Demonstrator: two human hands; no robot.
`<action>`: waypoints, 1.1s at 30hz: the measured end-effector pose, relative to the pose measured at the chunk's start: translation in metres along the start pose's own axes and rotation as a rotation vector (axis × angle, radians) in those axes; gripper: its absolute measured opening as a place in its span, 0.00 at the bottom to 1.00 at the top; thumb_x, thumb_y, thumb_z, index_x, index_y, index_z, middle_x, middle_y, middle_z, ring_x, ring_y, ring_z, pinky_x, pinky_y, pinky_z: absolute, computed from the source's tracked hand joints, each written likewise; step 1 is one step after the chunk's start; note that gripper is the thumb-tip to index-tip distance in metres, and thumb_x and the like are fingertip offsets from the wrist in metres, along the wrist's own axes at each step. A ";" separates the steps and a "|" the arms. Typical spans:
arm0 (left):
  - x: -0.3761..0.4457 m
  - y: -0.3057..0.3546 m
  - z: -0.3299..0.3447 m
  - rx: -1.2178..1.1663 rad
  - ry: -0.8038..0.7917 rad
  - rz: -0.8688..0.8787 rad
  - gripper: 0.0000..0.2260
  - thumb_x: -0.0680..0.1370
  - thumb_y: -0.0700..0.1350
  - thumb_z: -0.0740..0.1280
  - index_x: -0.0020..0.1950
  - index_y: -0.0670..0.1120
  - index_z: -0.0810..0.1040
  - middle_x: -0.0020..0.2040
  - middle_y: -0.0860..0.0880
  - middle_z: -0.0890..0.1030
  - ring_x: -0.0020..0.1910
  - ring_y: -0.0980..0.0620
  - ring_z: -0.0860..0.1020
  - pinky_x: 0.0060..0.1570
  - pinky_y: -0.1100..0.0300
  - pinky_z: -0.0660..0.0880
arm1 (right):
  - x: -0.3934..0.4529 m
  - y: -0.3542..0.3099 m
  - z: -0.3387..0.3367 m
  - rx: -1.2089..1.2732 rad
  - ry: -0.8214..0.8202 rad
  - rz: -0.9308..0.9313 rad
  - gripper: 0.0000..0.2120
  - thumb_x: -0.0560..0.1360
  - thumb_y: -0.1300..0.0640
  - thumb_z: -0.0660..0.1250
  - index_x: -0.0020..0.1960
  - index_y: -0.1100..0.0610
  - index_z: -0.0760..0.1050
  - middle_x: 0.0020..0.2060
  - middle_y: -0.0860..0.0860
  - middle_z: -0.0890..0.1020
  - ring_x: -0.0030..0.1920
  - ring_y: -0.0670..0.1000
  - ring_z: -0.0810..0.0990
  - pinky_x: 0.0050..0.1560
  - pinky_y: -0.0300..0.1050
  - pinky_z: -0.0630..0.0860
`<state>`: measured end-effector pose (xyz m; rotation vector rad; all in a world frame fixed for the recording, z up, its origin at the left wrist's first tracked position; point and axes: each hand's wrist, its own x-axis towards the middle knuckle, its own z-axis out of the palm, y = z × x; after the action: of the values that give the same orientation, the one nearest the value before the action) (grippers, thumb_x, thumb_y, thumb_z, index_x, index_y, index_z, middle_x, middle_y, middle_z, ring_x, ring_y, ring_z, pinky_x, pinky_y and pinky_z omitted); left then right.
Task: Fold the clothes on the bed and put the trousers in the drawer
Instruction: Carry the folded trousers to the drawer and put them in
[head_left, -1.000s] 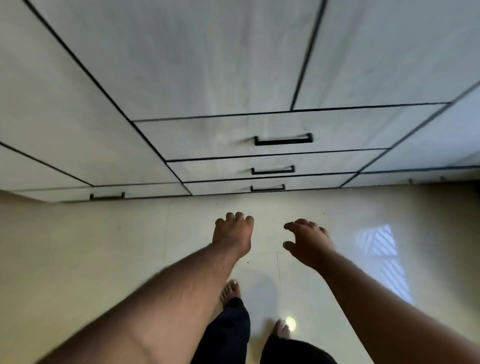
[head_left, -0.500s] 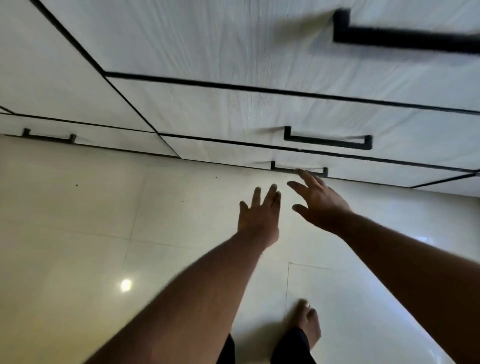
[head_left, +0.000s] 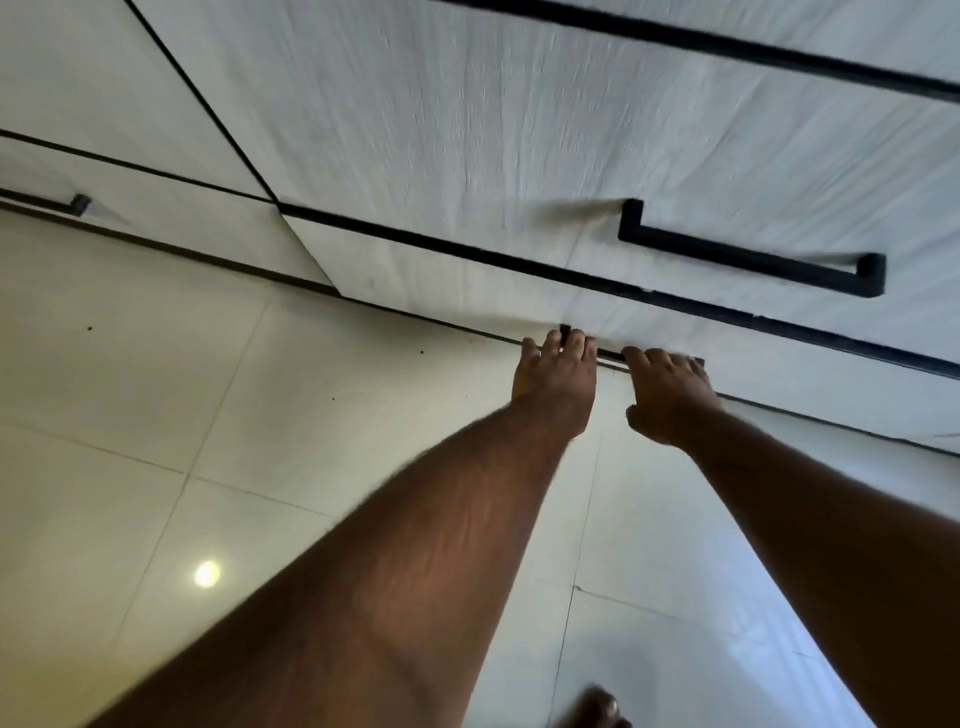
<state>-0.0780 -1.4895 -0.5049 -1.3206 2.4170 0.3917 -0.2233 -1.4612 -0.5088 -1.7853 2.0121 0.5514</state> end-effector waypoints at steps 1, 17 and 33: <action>-0.004 0.003 -0.003 0.020 0.010 -0.002 0.36 0.77 0.45 0.67 0.79 0.42 0.52 0.77 0.44 0.58 0.77 0.43 0.54 0.74 0.42 0.54 | -0.004 -0.003 -0.002 -0.009 -0.011 -0.002 0.27 0.71 0.57 0.67 0.68 0.55 0.63 0.64 0.58 0.73 0.66 0.61 0.69 0.67 0.56 0.65; -0.270 0.057 0.067 -0.007 -0.740 0.102 0.19 0.78 0.40 0.67 0.68 0.43 0.73 0.67 0.45 0.74 0.67 0.45 0.72 0.67 0.54 0.68 | -0.290 -0.106 0.139 0.276 -0.521 0.098 0.34 0.68 0.53 0.60 0.74 0.48 0.60 0.71 0.52 0.69 0.73 0.58 0.62 0.73 0.54 0.57; -0.432 0.079 0.079 0.143 -0.677 0.216 0.23 0.79 0.44 0.61 0.74 0.44 0.62 0.75 0.37 0.60 0.76 0.35 0.54 0.74 0.40 0.52 | -0.436 -0.135 0.134 0.559 -0.540 0.161 0.38 0.79 0.50 0.62 0.79 0.47 0.41 0.70 0.54 0.68 0.66 0.59 0.71 0.61 0.57 0.71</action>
<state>0.0853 -1.0927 -0.3817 -0.7059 1.9596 0.5969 -0.0369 -1.0384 -0.3936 -1.0185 1.7069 0.4036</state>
